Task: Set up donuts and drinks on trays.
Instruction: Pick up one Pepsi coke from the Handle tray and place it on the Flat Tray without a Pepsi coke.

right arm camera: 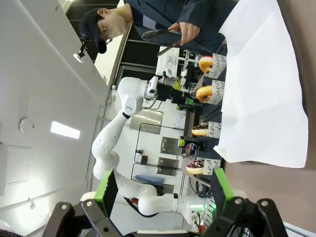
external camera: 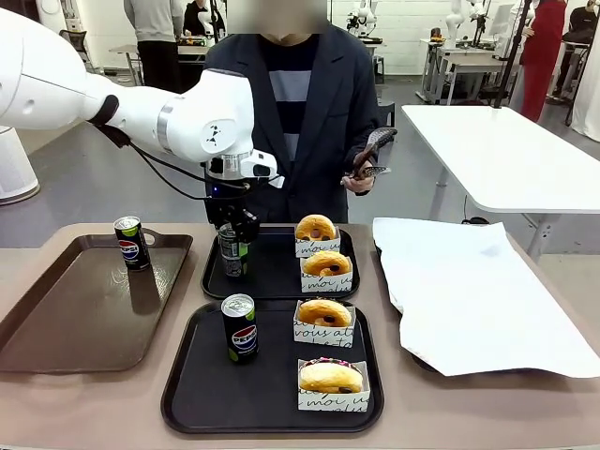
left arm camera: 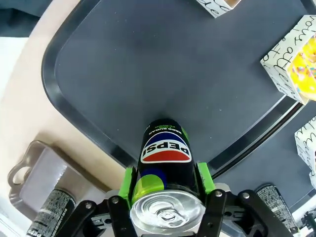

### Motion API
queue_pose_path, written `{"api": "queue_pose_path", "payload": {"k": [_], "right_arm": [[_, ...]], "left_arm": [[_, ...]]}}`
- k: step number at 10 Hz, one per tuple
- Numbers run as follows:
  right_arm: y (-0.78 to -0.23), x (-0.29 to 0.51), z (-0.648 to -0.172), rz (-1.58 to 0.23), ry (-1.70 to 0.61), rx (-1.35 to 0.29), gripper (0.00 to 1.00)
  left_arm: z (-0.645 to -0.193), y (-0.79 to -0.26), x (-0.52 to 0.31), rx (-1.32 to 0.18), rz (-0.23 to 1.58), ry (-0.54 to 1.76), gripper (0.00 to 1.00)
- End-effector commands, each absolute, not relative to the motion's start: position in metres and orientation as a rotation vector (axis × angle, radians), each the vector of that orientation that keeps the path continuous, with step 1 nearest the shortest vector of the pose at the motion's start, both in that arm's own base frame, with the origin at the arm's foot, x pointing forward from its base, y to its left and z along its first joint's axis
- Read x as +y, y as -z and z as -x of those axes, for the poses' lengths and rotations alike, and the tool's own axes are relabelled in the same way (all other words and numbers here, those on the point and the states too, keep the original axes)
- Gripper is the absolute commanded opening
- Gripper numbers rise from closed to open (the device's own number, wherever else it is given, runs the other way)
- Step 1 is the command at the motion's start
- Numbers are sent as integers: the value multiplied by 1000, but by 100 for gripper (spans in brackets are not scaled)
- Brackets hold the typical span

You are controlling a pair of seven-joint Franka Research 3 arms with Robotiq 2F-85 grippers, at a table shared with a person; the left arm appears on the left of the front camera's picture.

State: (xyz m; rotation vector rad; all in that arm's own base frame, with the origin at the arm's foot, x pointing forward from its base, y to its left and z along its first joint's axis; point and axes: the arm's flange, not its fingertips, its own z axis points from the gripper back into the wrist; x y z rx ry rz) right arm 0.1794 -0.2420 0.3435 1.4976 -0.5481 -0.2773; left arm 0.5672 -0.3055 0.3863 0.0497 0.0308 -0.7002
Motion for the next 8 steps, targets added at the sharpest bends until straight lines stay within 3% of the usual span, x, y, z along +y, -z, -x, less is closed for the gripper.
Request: {"api": "queue_pose_path", "payload": {"k": [1, 3, 4, 5, 8], "right_arm": [[-343, -240, -183, -1511, 270, -579, 100], [-343, -240, -183, -1511, 270, -579, 100], [-343, -240, -183, -1511, 270, -579, 100], [-343, -240, -183, -1511, 270, -579, 100], [-343, -240, -183, -1511, 270, -579, 100]], "left_arm": [[-569, -407, -305, 24, -13, 722, 100], [-567, -418, -298, 10, 3, 681, 100], [-565, -424, -294, 7, -1, 666, 90], [-559, -435, -288, 3, 17, 619, 99], [-505, -466, -264, -65, 87, 555, 100]]}}
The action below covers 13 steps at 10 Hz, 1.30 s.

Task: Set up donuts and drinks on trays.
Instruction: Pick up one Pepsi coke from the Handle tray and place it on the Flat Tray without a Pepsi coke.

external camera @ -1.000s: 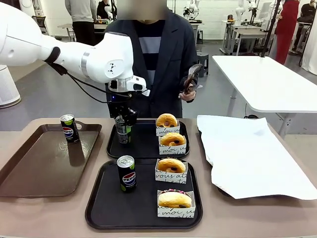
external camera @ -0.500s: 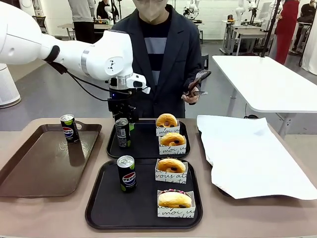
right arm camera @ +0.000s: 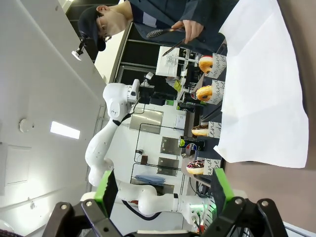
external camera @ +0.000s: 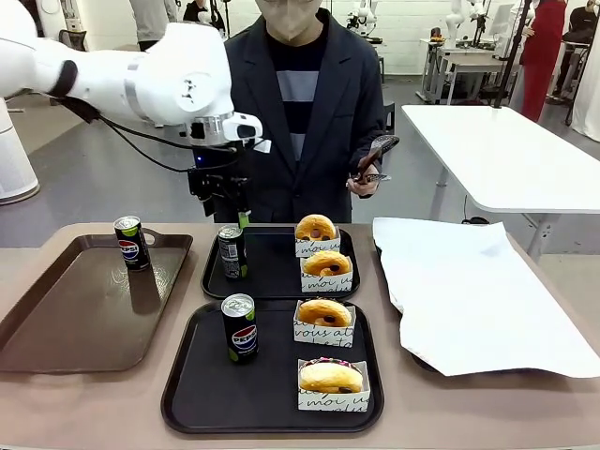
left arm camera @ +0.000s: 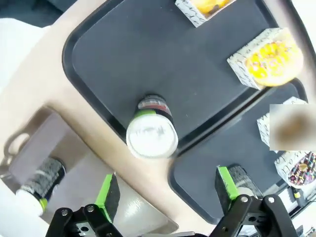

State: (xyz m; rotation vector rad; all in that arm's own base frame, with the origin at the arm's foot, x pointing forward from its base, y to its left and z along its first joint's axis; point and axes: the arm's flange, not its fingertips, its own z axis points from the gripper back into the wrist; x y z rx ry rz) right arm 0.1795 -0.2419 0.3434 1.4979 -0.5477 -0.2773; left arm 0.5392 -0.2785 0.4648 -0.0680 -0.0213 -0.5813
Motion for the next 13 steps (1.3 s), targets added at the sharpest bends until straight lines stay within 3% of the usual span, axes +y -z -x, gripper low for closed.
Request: {"api": "queue_pose_path", "payload": {"k": [1, 5, 12, 13], "right_arm": [[-343, -240, -183, -1511, 270, -579, 100], [-343, -240, -183, -1511, 270, -579, 100], [-343, -240, -183, -1511, 270, -579, 100], [-343, -240, -183, -1511, 270, -579, 100]], "left_arm": [[-486, -471, -256, -82, 110, 557, 100], [-435, -467, -223, -128, 84, 469, 100], [-435, -467, -219, -106, 68, 495, 100], [-427, -474, -186, -124, 192, 488, 100]]}}
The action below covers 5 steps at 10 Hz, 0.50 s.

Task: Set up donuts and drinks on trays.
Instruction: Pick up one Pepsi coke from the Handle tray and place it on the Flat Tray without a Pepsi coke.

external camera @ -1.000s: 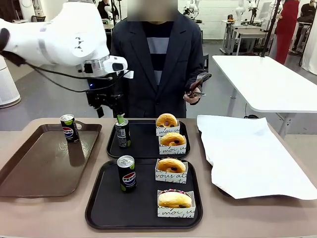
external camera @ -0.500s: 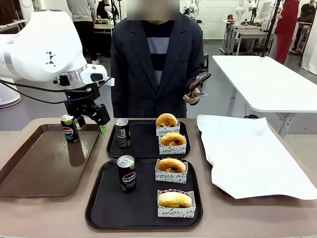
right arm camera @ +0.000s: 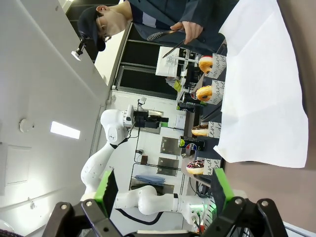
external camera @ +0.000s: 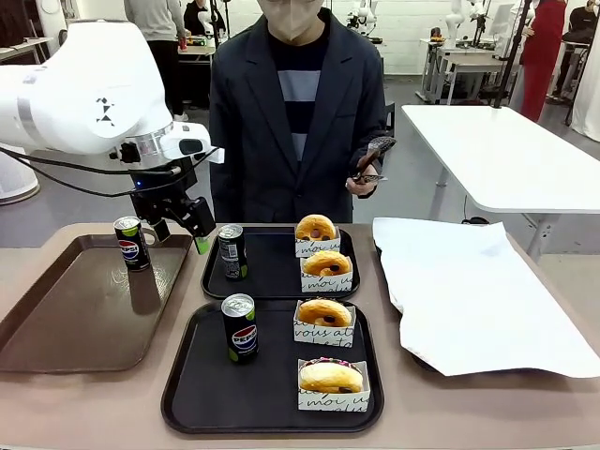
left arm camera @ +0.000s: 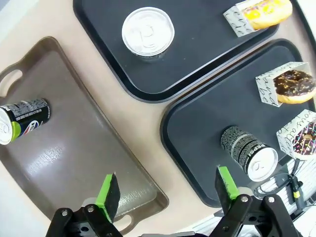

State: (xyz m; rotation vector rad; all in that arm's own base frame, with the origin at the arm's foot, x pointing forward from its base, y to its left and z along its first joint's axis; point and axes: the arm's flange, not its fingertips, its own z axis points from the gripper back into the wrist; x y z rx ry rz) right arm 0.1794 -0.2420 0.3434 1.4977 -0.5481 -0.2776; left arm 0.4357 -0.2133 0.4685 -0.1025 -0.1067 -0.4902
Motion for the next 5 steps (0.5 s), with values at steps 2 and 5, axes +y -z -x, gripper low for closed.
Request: {"api": "queue_pose_path", "payload": {"k": [2, 5], "right_arm": [[-343, -240, -183, -1511, 270, -579, 100], [-343, -240, -183, -1511, 270, -579, 100]], "left_arm": [[-400, -475, -102, -172, 525, 428, 100], [-385, -452, -8, -174, 849, 349, 100]]}}
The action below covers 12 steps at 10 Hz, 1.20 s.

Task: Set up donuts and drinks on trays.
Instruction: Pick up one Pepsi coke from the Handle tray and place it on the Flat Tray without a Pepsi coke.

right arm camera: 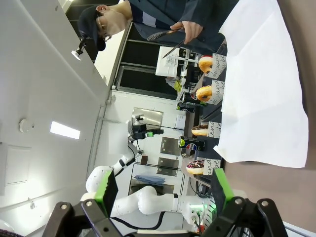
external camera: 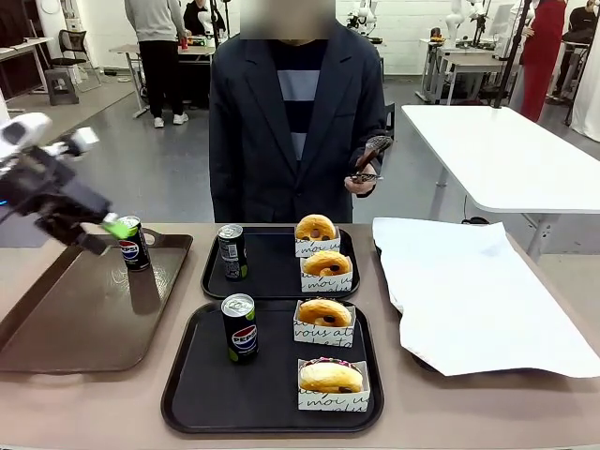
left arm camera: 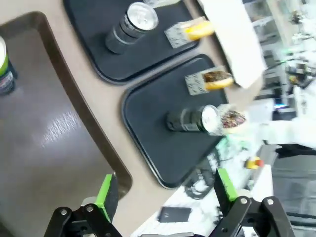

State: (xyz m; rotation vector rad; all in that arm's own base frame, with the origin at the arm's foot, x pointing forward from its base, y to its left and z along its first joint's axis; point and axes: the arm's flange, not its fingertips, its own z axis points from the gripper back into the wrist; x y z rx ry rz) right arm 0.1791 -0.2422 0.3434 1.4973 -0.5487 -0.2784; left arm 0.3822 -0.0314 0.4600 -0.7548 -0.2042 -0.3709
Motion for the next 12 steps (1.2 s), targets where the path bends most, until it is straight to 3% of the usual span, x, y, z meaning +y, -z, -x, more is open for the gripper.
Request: {"api": "queue_pose_path", "payload": {"k": [1, 3, 7, 12], "right_arm": [[-343, -240, -183, -1511, 270, -579, 100], [-343, -240, -183, -1511, 270, -579, 100], [-343, -240, -183, -1511, 270, -579, 100], [-343, -240, -183, -1511, 270, -579, 100]], "left_arm": [[-396, -448, 27, -187, 995, 280, 100], [-417, -433, 81, -163, 1237, 155, 100], [-431, -400, 147, -182, 1435, 18, 100], [-423, -390, 149, -155, 1426, -12, 100]]}}
